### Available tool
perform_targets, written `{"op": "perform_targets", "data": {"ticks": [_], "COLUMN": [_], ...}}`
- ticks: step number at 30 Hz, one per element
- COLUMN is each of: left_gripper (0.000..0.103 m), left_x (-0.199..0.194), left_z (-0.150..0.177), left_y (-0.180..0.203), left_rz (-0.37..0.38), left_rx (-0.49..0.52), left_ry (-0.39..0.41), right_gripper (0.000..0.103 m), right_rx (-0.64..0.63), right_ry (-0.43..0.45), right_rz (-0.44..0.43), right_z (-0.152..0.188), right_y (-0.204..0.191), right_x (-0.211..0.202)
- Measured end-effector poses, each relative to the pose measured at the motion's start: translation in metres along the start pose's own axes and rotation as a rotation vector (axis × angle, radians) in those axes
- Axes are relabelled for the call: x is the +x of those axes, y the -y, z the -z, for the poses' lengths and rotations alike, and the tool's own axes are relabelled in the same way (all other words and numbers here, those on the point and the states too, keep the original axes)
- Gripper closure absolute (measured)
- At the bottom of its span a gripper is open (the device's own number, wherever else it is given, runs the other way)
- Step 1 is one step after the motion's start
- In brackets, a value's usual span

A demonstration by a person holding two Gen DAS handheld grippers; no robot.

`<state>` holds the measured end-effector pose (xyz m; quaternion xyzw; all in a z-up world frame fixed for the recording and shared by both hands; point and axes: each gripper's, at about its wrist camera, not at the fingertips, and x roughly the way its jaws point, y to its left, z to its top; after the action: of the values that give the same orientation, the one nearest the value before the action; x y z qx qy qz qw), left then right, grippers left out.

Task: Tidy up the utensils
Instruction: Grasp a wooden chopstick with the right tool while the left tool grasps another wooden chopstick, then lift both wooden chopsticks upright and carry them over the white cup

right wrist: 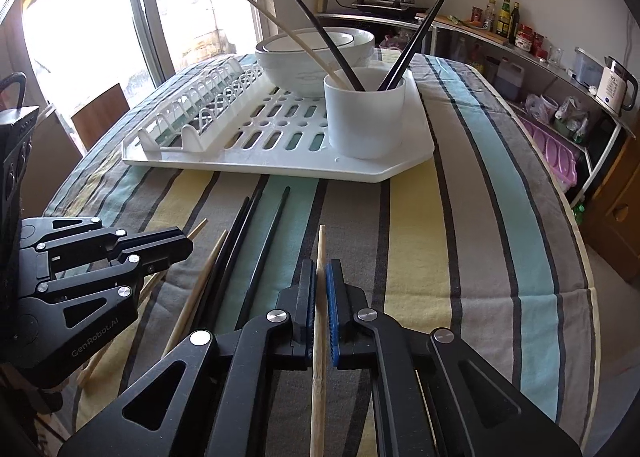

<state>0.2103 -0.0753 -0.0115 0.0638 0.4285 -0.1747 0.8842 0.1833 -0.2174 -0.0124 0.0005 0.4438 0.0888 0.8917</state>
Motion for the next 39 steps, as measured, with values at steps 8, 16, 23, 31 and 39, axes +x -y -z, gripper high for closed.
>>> {"op": "perform_targets", "data": {"ticks": [8,16,23,31,39], "left_gripper": [0.098,0.098,0.098,0.098,0.098], "left_x": [-0.054,-0.116,-0.143,-0.152,-0.157], "left_z": [-0.025,-0.034,-0.016,-0.006,-0.025], "left_y": [-0.01,-0.014,-0.021,-0.02,-0.02], "left_rz": [0.02,0.029,0.053,0.056,0.056], "left_rx": [-0.012,-0.024,-0.065,-0.072,-0.055], "left_ry": [0.125,0.271,0.319,0.327,0.341], "right_gripper": [0.098,0.098,0.098,0.098,0.098], "right_rx": [0.039,0.049,0.051,0.058,0.057], "right_ry": [0.146,0.276,0.323,0.332,0.378], "right_rz": [-0.013,-0.012,-0.014,-0.014,-0.017], "right_z": [-0.02,-0.026,-0.013,-0.004,-0.014], "right_y": [0.008,0.009,0.007,0.007,0.012], "right_x": [-0.046,-0.094,-0.116,-0.122,-0.129]}}
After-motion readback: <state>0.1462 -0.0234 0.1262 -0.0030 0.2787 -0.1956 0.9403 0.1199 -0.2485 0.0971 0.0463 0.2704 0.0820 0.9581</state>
